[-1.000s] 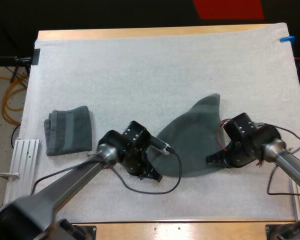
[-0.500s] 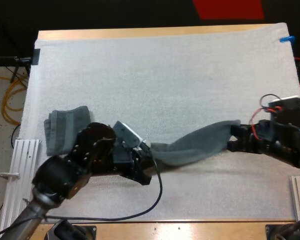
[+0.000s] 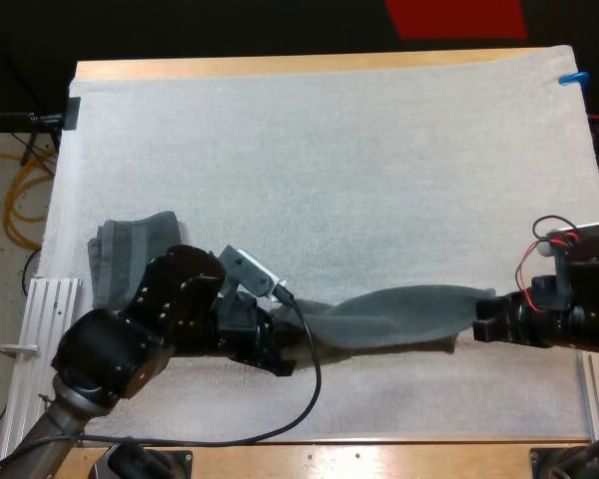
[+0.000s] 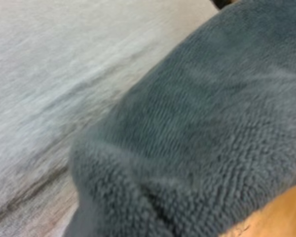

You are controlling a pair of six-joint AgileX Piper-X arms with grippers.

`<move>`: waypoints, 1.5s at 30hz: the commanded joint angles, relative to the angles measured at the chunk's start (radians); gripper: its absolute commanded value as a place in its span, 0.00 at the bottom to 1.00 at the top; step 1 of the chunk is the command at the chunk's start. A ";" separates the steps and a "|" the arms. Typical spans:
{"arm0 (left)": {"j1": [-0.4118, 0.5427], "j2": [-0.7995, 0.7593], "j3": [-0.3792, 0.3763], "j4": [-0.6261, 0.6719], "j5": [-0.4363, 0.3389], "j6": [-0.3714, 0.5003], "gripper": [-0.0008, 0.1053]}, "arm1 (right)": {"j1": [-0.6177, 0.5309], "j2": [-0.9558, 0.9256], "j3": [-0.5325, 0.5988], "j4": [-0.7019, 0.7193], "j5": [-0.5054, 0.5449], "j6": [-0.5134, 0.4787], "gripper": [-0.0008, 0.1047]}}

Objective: Pick towel from pile fold and stack

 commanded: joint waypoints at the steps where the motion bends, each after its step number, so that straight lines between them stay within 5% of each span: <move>1: -0.004 0.008 0.008 -0.021 -0.016 0.002 0.01 | 0.002 0.012 0.003 -0.015 0.004 -0.010 0.01; 8: 0.041 0.157 0.058 -0.220 -0.080 0.058 0.01 | 0.000 0.198 0.097 -0.246 0.099 -0.010 0.01; 18: 0.246 0.532 0.061 -0.610 -0.022 0.118 0.01 | 0.000 0.575 0.123 -0.737 0.175 0.000 0.01; 26: 0.359 0.724 0.061 -0.716 0.088 0.118 0.01 | 0.000 0.735 0.123 -0.885 0.291 0.043 0.01; 34: 0.399 0.782 0.061 -0.819 0.093 0.125 0.02 | 0.000 0.776 0.123 -0.991 0.371 0.041 0.01; 37: 0.399 0.782 0.061 -0.845 0.093 0.135 0.11 | 0.000 0.776 0.123 -1.030 0.386 0.038 0.01; 40: 0.399 0.782 0.060 -0.864 0.093 0.135 0.27 | 0.000 0.776 0.123 -1.067 0.376 0.038 0.12; 45: 0.399 0.782 0.036 -0.869 0.129 0.135 0.58 | -0.017 0.776 0.115 -1.101 0.373 0.041 0.64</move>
